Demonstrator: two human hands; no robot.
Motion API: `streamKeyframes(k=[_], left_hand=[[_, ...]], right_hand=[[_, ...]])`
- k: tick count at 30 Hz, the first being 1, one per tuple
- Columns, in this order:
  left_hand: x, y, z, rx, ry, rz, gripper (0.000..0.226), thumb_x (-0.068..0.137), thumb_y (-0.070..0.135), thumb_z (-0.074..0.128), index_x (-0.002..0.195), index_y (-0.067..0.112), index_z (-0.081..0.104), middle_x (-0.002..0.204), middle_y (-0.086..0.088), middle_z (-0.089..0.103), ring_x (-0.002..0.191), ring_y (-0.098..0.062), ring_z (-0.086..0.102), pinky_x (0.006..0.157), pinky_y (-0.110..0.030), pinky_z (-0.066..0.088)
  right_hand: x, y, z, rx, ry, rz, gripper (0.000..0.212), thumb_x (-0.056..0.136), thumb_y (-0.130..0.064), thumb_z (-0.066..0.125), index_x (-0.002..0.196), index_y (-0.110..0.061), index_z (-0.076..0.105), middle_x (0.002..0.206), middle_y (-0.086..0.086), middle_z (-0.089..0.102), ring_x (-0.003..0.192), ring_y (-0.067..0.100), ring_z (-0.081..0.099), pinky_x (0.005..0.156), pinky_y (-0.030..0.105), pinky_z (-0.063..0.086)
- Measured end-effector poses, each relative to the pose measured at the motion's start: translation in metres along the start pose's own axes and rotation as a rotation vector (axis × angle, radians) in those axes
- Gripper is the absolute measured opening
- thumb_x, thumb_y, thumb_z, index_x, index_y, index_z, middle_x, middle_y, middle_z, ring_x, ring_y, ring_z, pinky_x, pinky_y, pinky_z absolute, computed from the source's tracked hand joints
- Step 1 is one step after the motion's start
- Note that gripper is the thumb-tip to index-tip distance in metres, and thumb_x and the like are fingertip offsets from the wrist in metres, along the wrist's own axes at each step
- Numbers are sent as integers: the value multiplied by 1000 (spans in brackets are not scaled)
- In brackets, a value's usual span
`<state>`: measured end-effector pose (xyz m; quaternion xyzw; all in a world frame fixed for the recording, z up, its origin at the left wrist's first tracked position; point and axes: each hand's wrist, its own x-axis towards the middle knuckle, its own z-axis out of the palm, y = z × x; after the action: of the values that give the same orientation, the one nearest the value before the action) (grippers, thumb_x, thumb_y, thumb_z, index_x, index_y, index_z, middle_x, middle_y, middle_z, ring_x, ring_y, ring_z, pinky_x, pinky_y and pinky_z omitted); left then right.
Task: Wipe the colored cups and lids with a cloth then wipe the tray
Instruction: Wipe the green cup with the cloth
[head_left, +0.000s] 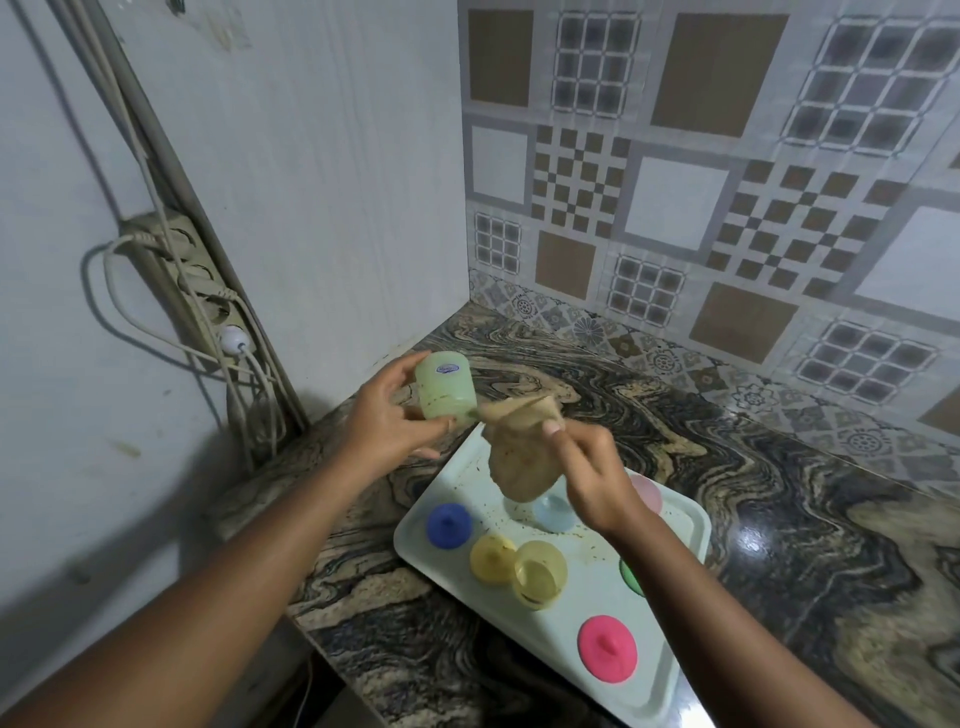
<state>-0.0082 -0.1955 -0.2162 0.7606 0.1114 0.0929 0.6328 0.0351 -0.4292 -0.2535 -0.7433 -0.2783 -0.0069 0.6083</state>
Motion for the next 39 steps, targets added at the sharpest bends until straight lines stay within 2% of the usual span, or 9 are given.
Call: streamKeyframes(k=[5,7,14,16,19,25,32,36,39], left_hand=[[-9,2,3,17,-81,9,99,74,-9,81,153,30,36,140,2,52,91,-17,74,67,-48,63],[-15,6,7,79,-61,53,88,72,-7,83,142,31,46,139,5,50,92,-15,71,63,-45,63],[-23,13,15,134,-111,102,70,70,-6,84,124,31,59,124,8,64,83,-13,74,63,-43,63],[-23,13,15,150,-89,117,62,70,-4,85,120,25,64,114,6,70,75,-8,73,59,-34,60],[-22,13,12,231,-63,129,58,66,4,88,116,28,68,97,13,74,74,-5,72,64,-25,55],[-22,12,12,263,-28,155,54,63,7,90,106,34,70,105,14,76,83,-7,75,78,-39,62],[-15,9,9,242,34,164,74,61,7,93,127,28,64,100,15,74,88,2,72,77,-12,53],[-13,6,4,227,13,143,85,62,-1,91,138,19,58,109,4,73,86,8,69,74,-10,53],[-13,4,0,250,-1,159,84,60,6,93,135,21,59,108,1,73,78,-1,71,65,-20,56]], right_hand=[[24,-13,-5,551,240,228,38,97,-32,47,97,-2,69,97,19,68,94,25,67,86,50,53],[32,-21,-4,423,202,201,39,98,-40,48,91,-9,70,90,16,65,88,28,62,82,59,52],[37,-45,14,-109,-56,-2,40,103,-43,40,85,-15,62,72,-5,56,63,6,50,61,36,40],[34,-42,18,-262,-171,-81,31,106,-35,40,111,-23,68,108,-8,68,80,-7,58,72,27,44],[30,-36,18,-336,-251,-172,33,108,-22,44,133,-12,63,162,-2,35,90,-20,55,83,-1,31],[18,-39,18,-307,-196,-301,18,105,-7,49,105,-24,55,160,14,37,119,31,59,89,14,34],[-1,-21,18,-279,-168,-349,33,106,-15,47,78,0,57,127,22,67,140,2,45,84,36,54],[-11,-12,16,-287,-161,-354,26,106,-24,43,88,-14,58,119,16,67,112,43,67,74,42,54],[-15,-10,10,-316,-156,-367,29,104,-24,43,89,-12,65,107,0,64,82,33,72,64,36,51]])
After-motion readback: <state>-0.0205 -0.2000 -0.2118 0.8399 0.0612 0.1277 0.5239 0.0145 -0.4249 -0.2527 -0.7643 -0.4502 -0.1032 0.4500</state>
